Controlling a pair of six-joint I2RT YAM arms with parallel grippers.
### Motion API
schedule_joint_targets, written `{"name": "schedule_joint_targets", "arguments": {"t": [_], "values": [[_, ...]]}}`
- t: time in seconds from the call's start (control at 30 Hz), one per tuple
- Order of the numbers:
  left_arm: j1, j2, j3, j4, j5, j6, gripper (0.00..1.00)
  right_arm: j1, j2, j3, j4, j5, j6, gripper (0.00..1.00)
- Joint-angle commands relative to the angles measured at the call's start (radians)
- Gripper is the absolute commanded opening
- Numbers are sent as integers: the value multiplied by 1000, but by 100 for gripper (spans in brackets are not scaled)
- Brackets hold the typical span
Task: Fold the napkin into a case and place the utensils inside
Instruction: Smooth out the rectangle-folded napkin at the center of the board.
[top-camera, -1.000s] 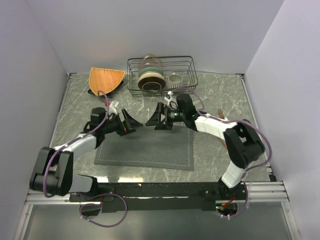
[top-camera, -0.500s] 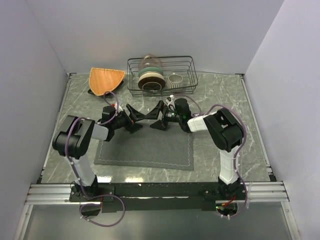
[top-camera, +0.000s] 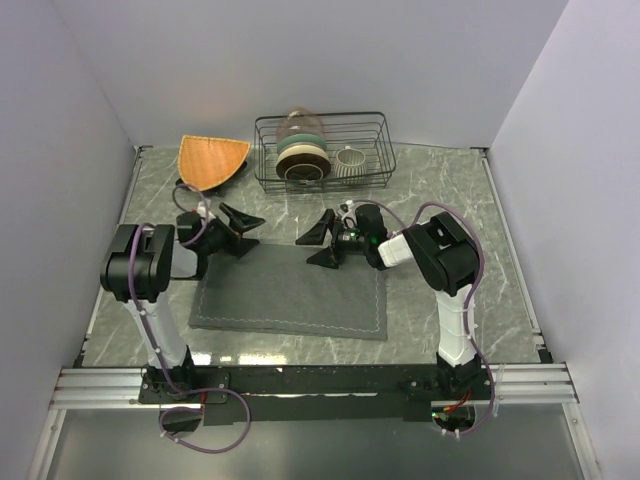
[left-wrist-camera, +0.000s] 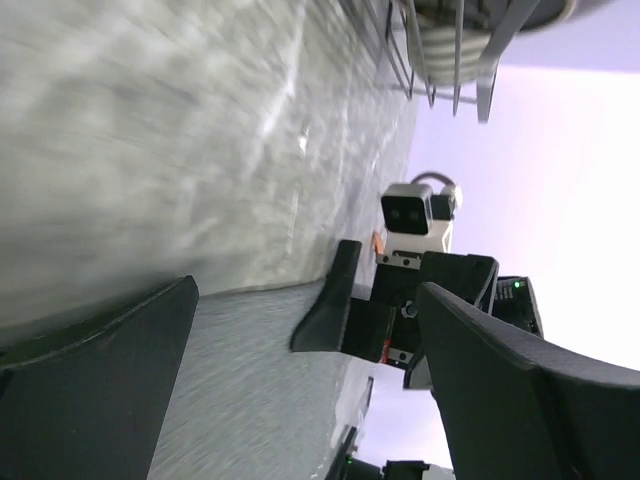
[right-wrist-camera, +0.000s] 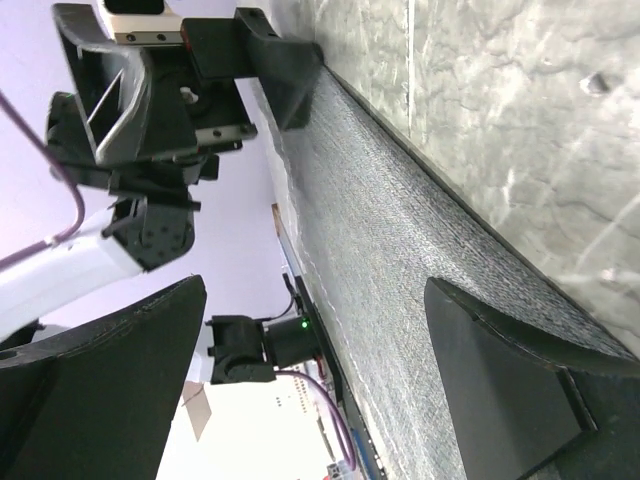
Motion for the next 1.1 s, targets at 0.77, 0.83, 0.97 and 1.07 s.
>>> {"name": "schedule_joint_targets", "arguments": {"t": [0.77, 0.83, 0.97, 1.07], "values": [[187, -317, -72, -152, 192, 221, 99, 90, -23, 140, 108, -28, 109, 100], [179, -290, -89, -148, 183, 227, 99, 96, 40, 164, 143, -32, 162, 100], [182, -242, -98, -189, 165, 279, 99, 70, 104, 172, 186, -48, 181, 100], [192, -208, -101, -215, 146, 310, 99, 32, 117, 129, 182, -66, 157, 100]]}}
